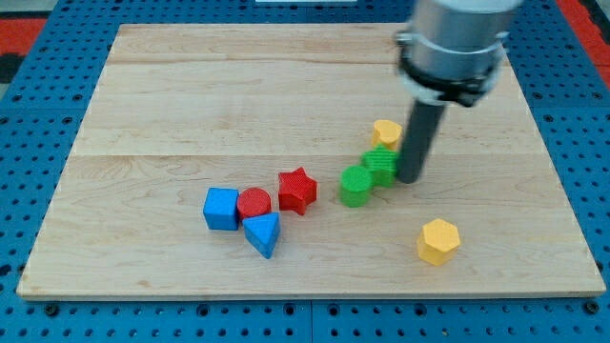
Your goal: Place the yellow hexagon in between the green star and yellow heart
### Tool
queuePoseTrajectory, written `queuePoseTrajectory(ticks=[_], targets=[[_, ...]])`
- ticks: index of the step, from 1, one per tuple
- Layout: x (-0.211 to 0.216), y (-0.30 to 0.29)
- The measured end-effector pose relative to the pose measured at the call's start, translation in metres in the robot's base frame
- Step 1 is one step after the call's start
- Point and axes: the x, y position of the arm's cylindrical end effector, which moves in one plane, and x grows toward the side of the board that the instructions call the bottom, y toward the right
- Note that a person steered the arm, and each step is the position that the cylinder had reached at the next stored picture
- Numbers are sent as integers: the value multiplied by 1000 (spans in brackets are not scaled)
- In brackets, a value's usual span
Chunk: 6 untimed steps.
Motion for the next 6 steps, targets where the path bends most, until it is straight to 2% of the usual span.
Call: queuePoseTrajectory(ticks=[1,2,3,4,5,6], targets=[[12,44],[78,94],[143,114],[95,59],[41,34],[75,51]])
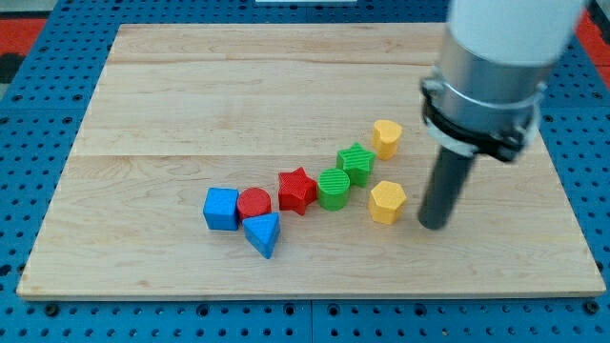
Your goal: Place the yellow hexagon in between the green star and yellow heart
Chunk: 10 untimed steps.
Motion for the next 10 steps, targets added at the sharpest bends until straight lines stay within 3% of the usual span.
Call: queuePoseTrajectory(ticks=[2,5,6,7,10], targets=[[-9,-44],[-88,-41],[-57,-15],[-49,-39],[-128,-67]])
